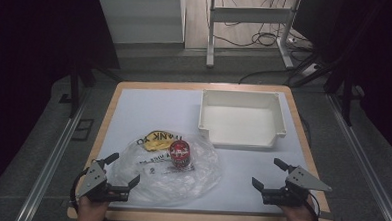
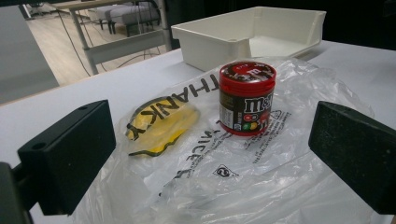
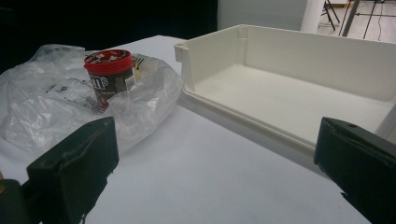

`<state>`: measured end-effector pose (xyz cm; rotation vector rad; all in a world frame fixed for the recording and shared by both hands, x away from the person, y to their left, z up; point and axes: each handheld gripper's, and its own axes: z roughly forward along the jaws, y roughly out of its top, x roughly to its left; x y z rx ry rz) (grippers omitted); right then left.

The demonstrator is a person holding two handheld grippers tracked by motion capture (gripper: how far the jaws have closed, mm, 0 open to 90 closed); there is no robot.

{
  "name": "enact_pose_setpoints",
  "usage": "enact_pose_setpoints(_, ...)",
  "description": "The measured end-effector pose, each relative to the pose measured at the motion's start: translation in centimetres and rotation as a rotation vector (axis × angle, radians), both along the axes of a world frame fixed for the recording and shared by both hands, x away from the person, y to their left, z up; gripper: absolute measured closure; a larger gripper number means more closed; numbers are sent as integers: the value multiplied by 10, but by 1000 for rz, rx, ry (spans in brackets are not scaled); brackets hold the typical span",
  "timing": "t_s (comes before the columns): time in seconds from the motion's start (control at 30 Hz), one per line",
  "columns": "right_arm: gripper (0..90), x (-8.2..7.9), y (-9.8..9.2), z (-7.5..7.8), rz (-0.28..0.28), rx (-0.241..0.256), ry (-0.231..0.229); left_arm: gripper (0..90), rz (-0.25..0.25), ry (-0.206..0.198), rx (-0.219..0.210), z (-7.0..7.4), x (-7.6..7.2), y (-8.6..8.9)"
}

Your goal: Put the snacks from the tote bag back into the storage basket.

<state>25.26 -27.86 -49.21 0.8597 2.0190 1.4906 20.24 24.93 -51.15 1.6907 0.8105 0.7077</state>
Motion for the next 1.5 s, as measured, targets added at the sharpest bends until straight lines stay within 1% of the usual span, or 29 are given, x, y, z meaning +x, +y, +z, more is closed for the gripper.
enact_pose_setpoints(0.23,3,0,3,0,0,-23,-9,6,-1,-1,3,0,0,0)
enact_pose_setpoints(0.43,3,0,6,1,7,-25,-17,5,-2,-2,4,0,0,-1)
enact_pose_setpoints(0.63,2,1,14,2,22,-39,-22,6,-1,-3,5,0,0,-1)
enact_pose_setpoints(0.73,2,1,20,3,39,-23,-16,5,-3,-4,10,0,0,-2)
enact_pose_setpoints(0.87,2,2,23,3,44,-27,-11,5,-4,-3,10,0,0,-3)
enact_pose_setpoints(0.97,2,3,25,2,48,-12,-5,5,-2,-5,12,0,0,-3)
enact_pose_setpoints(1.03,2,4,28,3,41,-6,-19,5,-2,-3,11,0,0,-3)
enact_pose_setpoints(1.13,0,4,31,4,49,2,-32,6,-4,-3,13,0,0,-3)
enact_pose_setpoints(1.2,0,4,33,4,58,9,-30,5,-4,-3,13,0,0,-3)
enact_pose_setpoints(1.5,2,5,42,5,76,-4,-48,5,-3,-4,13,-1,0,-3)
